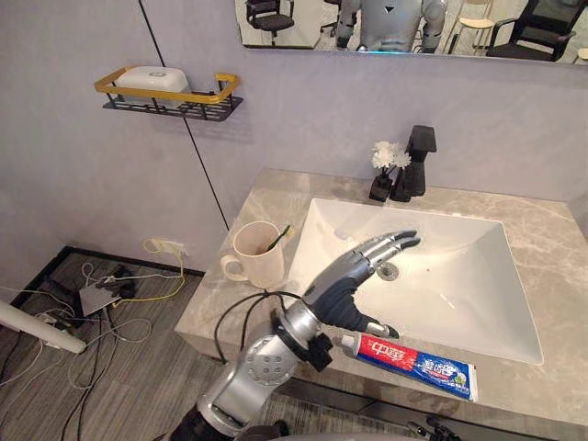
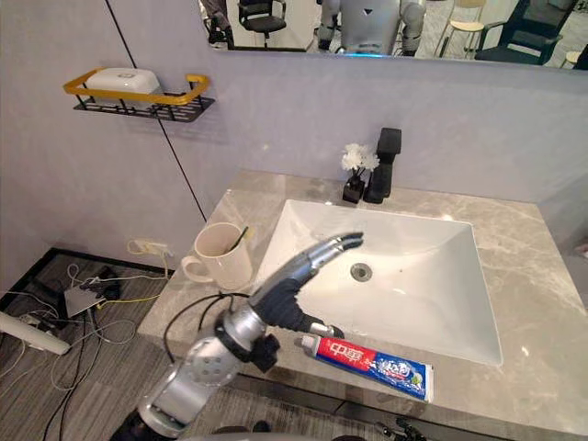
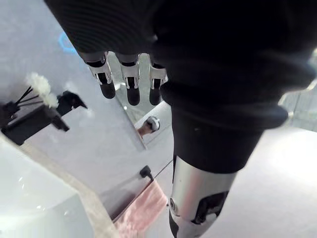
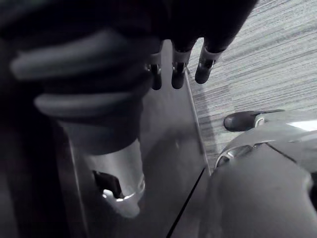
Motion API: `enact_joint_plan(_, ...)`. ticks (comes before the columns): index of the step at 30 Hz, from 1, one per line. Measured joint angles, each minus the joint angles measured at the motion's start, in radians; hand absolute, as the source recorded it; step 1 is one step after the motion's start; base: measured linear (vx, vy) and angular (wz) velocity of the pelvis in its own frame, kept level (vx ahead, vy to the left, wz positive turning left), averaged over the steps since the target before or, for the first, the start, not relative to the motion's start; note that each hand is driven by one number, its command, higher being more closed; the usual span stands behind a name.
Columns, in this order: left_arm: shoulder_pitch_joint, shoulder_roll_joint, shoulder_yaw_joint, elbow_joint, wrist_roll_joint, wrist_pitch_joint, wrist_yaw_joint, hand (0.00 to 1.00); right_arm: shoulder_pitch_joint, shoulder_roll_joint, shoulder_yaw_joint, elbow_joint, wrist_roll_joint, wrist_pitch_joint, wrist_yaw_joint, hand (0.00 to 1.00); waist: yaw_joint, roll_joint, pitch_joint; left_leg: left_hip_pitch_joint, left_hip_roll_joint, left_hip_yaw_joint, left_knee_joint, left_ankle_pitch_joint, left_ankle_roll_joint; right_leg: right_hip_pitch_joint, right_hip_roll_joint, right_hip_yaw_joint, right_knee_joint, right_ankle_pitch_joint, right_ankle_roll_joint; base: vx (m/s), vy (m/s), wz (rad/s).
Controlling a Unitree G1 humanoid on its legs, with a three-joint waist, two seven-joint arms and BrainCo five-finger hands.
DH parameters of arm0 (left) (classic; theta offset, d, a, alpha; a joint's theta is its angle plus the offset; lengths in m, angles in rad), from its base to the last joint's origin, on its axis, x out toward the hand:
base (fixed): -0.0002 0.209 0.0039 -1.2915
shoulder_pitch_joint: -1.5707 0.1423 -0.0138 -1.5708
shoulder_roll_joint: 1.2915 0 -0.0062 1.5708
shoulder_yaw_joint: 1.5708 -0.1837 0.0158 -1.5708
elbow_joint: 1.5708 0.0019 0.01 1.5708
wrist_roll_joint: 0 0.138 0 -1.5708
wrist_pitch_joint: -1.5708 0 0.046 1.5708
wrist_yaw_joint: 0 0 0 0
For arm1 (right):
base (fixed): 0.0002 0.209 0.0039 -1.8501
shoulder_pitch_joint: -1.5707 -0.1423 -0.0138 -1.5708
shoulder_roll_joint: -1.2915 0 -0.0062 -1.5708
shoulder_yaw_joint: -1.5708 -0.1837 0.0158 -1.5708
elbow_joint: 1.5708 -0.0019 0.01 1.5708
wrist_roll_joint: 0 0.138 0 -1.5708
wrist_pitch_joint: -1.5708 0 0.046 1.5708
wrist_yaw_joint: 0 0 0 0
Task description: Organize washtable
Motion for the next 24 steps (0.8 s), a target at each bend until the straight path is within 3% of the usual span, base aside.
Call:
enact_joint_plan(9, 0.007, 0.001, -0.048, 0.189, 0.097, 0.009, -0.007, 0.0, -0.008, 0.001, -0.001, 0.0, 0.0, 0.0, -0.009, 0.0, -0.004, 0.006, -0.004, 0.02, 0.005, 0.001, -0.041, 0.017, -0.01, 0.003, 0.007, 0.001, -0.014, 0.002, -0.003, -0.01, 0.0, -0.01)
enact_joint_plan(24, 0.036, 0.0, -0.043, 0.205, 0.164, 0.008, 0.006, 0.0, -0.007, 0.008, 0.0, 0.0, 0.001, 0.004, -0.029, 0.0, -0.023, 0.006, -0.003, 0.055, 0.003, 0.008, -0.068, 0.017, -0.01, 0.033, 0.009, 0.002, -0.032, 0.003, -0.002, 0.0, 0.001, -0.01)
